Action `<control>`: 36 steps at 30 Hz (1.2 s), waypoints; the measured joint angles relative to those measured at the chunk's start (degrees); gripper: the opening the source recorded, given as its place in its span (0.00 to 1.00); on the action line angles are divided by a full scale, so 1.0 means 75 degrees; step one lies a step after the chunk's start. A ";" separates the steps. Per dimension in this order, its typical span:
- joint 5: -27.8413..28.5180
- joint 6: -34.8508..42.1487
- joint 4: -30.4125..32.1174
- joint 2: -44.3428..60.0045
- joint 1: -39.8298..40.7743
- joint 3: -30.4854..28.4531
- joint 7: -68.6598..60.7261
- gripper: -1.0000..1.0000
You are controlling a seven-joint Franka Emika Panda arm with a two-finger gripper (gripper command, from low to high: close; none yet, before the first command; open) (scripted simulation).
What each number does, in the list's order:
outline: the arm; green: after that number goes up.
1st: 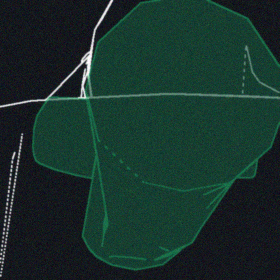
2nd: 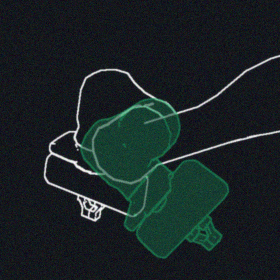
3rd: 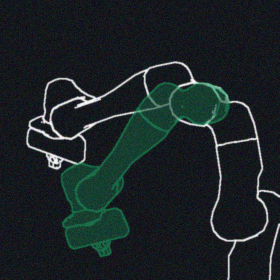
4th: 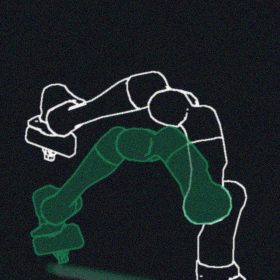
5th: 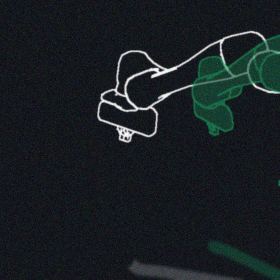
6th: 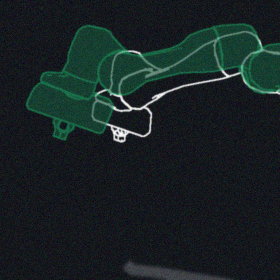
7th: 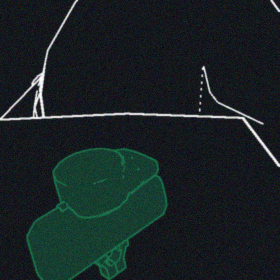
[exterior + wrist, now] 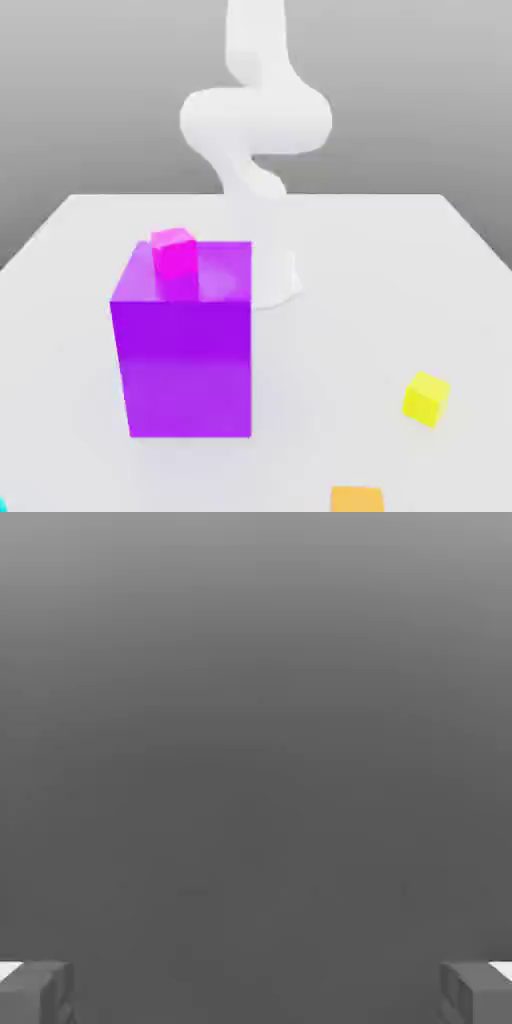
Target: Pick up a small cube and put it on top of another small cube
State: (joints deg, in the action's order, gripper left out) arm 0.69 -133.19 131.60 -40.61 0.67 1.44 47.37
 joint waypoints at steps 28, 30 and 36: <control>0.0974 -0.2129 -0.0254 0.7750 -0.0140 0.1138 0.2255 0.50; 0.0980 -0.2375 -0.0300 0.8290 -0.0205 0.1135 0.2339 0.50; 0.1237 -0.3148 -0.0501 0.9342 -0.0426 0.0877 0.2551 0.00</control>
State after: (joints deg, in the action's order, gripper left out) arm 9.96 -156.80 127.85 29.46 -2.53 8.01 66.50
